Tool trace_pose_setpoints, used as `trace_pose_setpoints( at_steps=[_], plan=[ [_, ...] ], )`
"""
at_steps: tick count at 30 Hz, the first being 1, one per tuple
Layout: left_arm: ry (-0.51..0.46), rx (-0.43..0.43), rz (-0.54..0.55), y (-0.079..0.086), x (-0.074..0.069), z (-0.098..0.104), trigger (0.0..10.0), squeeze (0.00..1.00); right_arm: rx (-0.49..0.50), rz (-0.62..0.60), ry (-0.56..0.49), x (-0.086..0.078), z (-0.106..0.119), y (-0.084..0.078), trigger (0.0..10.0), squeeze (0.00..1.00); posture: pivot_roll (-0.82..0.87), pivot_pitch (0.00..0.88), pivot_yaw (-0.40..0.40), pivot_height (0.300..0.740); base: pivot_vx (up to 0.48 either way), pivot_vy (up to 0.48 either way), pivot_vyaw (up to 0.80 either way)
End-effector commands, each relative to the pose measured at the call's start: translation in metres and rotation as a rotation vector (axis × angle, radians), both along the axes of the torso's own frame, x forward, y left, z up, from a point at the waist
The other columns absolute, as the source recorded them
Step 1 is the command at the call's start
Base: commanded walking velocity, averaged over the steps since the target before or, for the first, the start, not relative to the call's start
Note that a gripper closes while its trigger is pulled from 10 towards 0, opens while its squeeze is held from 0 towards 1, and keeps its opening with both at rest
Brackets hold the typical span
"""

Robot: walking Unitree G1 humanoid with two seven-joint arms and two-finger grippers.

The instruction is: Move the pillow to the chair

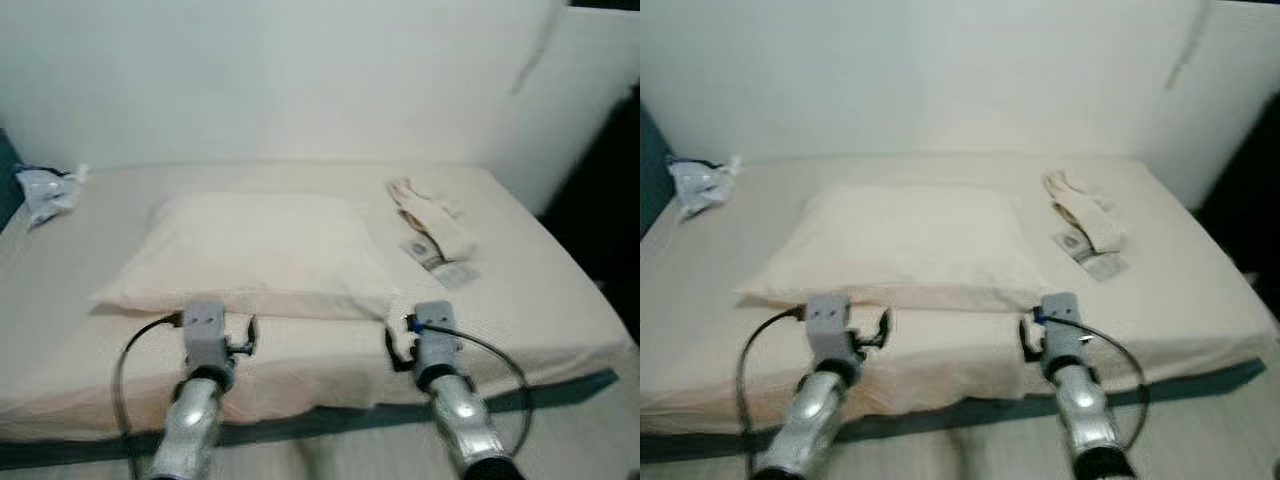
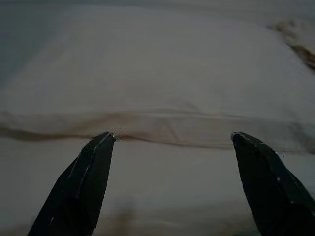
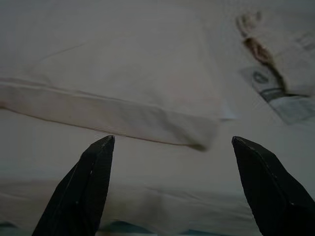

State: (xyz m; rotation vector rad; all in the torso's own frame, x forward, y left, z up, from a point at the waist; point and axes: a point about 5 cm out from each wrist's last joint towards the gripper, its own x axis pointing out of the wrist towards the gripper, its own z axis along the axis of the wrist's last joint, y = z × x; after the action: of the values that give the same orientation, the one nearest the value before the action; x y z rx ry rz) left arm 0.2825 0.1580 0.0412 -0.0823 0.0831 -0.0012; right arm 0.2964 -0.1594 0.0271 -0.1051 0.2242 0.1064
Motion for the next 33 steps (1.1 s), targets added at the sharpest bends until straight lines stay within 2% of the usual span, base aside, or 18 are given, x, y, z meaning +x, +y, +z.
trace_pose_setpoints(
  at_steps=[1,21,31,33],
  plan=[
    [0.002,-0.012,-0.023,-0.0082,0.0001,-0.0010,10.0,0.00,-0.013,-0.028,0.001,-0.0006,0.0002,-0.0109,10.0,0.00,0.00,0.068,-0.018,0.740,0.326,0.000,0.00],
    [-0.006,-0.006,0.000,-0.0063,0.0028,0.0009,10.0,0.00,-0.004,-0.033,-0.005,0.0010,0.0020,-0.0103,10.0,0.00,0.00,0.068,-0.015,0.740,0.030,0.000,0.00],
    [-0.007,0.020,-0.018,-0.0078,0.0033,0.0012,10.0,0.00,-0.005,-0.032,-0.007,0.0012,0.0024,-0.0107,10.0,0.00,-0.01,0.067,-0.013,0.740,0.000,0.000,0.00],
    [-0.027,0.067,-0.050,-0.0106,0.0039,0.0040,10.0,0.00,-0.005,-0.035,-0.010,0.0019,0.0032,-0.0111,10.0,0.00,-0.01,0.065,-0.011,0.740,0.000,-0.439,0.00]
  ],
)
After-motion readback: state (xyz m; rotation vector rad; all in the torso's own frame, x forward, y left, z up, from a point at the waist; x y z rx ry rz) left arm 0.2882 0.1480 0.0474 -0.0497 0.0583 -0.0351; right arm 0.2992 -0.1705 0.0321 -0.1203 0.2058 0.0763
